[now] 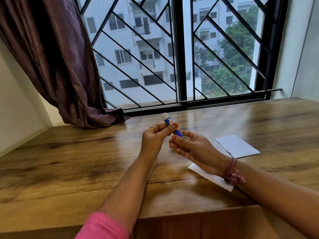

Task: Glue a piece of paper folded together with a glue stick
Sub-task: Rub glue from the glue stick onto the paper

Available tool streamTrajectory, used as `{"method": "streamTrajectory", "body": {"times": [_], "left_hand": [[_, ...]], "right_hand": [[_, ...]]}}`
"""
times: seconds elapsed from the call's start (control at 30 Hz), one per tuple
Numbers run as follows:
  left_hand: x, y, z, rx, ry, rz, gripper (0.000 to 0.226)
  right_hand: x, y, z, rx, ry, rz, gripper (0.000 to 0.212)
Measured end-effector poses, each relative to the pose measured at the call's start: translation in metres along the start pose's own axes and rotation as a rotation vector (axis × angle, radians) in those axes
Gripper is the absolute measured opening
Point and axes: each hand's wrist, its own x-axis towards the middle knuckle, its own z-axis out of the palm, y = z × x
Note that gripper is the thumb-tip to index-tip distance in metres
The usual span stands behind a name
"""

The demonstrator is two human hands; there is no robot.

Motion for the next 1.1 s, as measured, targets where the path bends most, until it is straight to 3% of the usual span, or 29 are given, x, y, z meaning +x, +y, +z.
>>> {"method": "streamTrajectory", "body": {"times": [0.2,0.4,0.63,0.83,1.1], "left_hand": [[0.0004,-0.0007,0.0000,0.013,-0.007,0.000,0.035],[0.0005,-0.0010,-0.0010,0.000,-0.008,-0.009,0.034],[-0.0004,-0.0006,-0.0001,0.020,0.001,-0.013,0.039],[-0.0005,0.0005,-0.0005,0.009,-0.006,-0.011,0.037],[-0.0029,0.0036,-0.0021,-0.027,-0.033,-0.055,0.027]], "right_hand": [[0.0000,0.0024,0.0001,-0.068,0.017,-0.026,0.030],[0.0000,0.0025,0.0016,-0.049,-0.046,0.076,0.047],[0.0002,0.0002,0.0001,-0.046,0.020,-0.025,0.036],[0.0007,0.0023,0.0009,-0.058,-0.004,-0.002,0.027],[-0.0001,0.0012,0.0015,0.015,-0.088,0.070,0.038]]}}
